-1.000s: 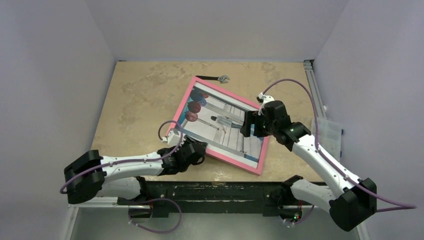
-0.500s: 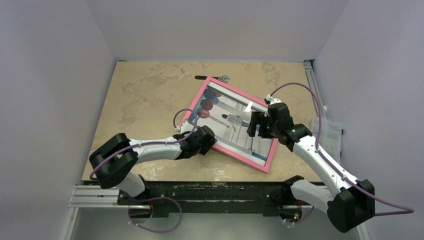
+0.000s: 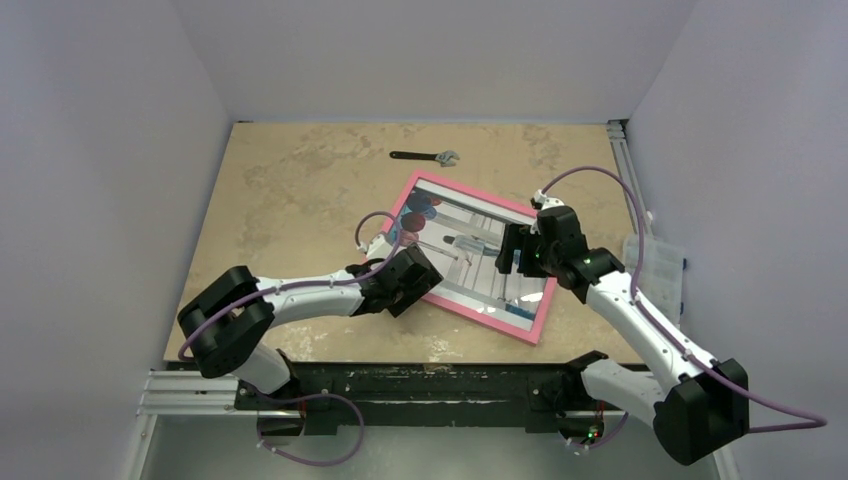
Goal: Put the photo into the frame
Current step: Turn over the photo frame at the center of the board, then adjust the photo frame at the center of the board.
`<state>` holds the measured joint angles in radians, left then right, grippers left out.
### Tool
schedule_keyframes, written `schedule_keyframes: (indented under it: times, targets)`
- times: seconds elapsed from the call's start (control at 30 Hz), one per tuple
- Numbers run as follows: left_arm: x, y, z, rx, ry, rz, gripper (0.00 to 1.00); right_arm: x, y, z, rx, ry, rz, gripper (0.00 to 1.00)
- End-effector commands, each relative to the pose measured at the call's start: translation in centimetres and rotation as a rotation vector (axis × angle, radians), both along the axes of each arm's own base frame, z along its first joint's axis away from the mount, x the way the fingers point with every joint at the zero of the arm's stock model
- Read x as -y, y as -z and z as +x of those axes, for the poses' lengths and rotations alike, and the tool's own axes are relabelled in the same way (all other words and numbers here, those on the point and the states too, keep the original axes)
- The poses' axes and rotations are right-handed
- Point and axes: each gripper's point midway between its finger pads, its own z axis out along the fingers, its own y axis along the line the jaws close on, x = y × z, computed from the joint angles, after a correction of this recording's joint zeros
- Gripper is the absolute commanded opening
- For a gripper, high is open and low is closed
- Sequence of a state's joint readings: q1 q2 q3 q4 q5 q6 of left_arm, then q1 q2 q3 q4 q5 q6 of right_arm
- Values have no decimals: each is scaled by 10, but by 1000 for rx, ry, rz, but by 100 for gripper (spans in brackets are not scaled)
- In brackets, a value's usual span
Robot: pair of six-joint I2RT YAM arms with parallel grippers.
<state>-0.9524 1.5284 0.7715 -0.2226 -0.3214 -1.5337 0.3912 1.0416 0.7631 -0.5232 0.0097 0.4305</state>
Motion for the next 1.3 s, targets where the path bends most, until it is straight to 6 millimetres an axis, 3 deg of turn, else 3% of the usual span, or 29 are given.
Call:
schedule_keyframes:
  times: [0.0,0.4,0.73,0.87,1.03,1.27]
  targets:
    - [-70,57,-47,-188,74,325,100,0,-3,7,13,19,8,81]
    - [-54,48,-43,-147,132,181,100,-12,-3,29,-28,10,41,83]
    - [-71,27,-38,-64,118,40,100,-39,8,69,-126,-115,48,87]
    - [-79,18,-37,-33,108,-11,100,-30,4,94,-106,-65,-5,87]
    - [-83,2,-34,32,99,-52,100,-4,-8,128,-8,66,-113,88]
    - [-72,-6,-32,36,118,-96,96,26,2,169,-84,151,-82,87]
